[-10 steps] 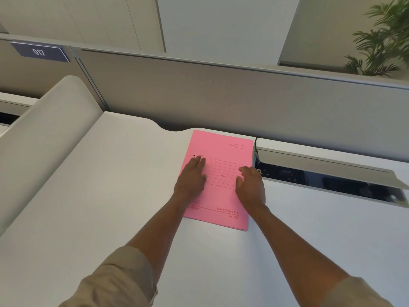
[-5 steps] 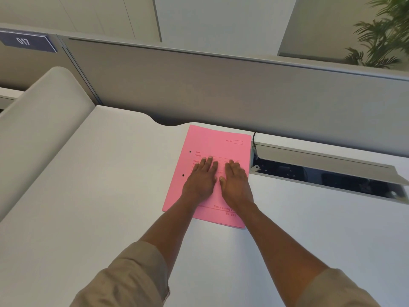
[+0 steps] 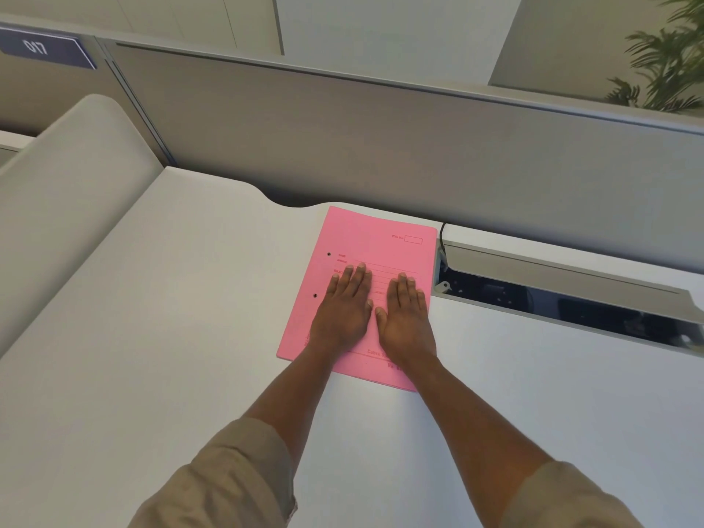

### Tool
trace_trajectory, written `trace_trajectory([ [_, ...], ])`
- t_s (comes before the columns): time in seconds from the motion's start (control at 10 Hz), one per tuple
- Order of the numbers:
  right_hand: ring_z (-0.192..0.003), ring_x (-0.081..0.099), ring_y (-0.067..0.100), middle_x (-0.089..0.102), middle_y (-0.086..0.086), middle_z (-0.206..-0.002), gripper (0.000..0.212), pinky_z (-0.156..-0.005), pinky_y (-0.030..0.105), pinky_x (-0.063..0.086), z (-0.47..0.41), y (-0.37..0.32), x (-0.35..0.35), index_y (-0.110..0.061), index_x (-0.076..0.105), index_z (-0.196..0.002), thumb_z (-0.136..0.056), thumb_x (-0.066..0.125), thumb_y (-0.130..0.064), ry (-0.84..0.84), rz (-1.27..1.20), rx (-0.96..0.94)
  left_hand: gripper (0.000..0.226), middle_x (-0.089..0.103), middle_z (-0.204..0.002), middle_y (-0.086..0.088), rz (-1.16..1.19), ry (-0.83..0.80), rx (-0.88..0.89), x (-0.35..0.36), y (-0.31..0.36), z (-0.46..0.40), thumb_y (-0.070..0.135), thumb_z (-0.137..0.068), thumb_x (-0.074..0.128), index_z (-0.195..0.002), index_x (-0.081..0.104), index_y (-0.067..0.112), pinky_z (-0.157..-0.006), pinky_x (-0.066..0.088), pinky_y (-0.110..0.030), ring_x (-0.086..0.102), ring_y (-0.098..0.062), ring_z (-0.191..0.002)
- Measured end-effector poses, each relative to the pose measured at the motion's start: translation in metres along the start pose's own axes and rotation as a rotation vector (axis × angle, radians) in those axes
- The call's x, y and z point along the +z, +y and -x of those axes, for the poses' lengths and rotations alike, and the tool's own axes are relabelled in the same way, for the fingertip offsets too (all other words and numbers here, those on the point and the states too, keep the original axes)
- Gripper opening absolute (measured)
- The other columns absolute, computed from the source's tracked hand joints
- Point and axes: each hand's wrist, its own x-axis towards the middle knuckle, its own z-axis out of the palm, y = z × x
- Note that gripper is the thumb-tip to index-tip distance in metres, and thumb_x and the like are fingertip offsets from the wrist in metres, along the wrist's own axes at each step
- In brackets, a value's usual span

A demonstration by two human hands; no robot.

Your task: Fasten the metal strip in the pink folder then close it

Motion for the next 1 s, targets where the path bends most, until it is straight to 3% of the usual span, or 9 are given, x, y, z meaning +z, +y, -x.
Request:
trace_trajectory([
  [0.4, -0.146, -0.021, 0.017, -0.009, 0.008, -0.166, 0.066, -0.113, 0.031, -0.023, -0.001, 0.001, 0.005, -0.011, -0.007, -0.155, -0.104, 0.018, -0.042, 0.01, 0.008, 0.014, 0.062, -0.007, -0.168, -0.002, -0.016, 0.007, -0.018, 0.002, 0.002, 0.001, 0.041, -0.106, 0.017, -0.159, -0.004, 0.016, -0.127, 0.002, -0.041, -0.01, -0.021, -0.154],
  [0.6, -0.152, -0.011, 0.021, -0.007, 0.009, -0.166, 0.065, -0.116, 0.033, -0.019, -0.002, 0.002, 0.007, -0.011, -0.005, -0.156, -0.103, 0.017, -0.042, 0.021, 0.013, 0.009, 0.062, -0.007, -0.168, -0.003, -0.004, 0.01, -0.008, 0.002, 0.002, 0.001, 0.039, -0.106, 0.018, -0.158, -0.004, 0.015, -0.127, 0.002, -0.041, -0.01, -0.021, -0.154],
  [1.0, -0.152, -0.012, 0.024, -0.01, 0.01, -0.166, 0.066, -0.118, 0.035, -0.017, 0.0, 0.003, -0.008, -0.01, -0.01, -0.155, -0.104, 0.018, -0.041, 0.065, -0.024, -0.03, 0.064, -0.009, -0.167, -0.005, -0.017, 0.081, -0.047, -0.001, 0.012, 0.009, 0.04, -0.106, 0.019, -0.158, -0.007, 0.015, -0.124, -0.009, -0.038, -0.011, -0.024, -0.154],
])
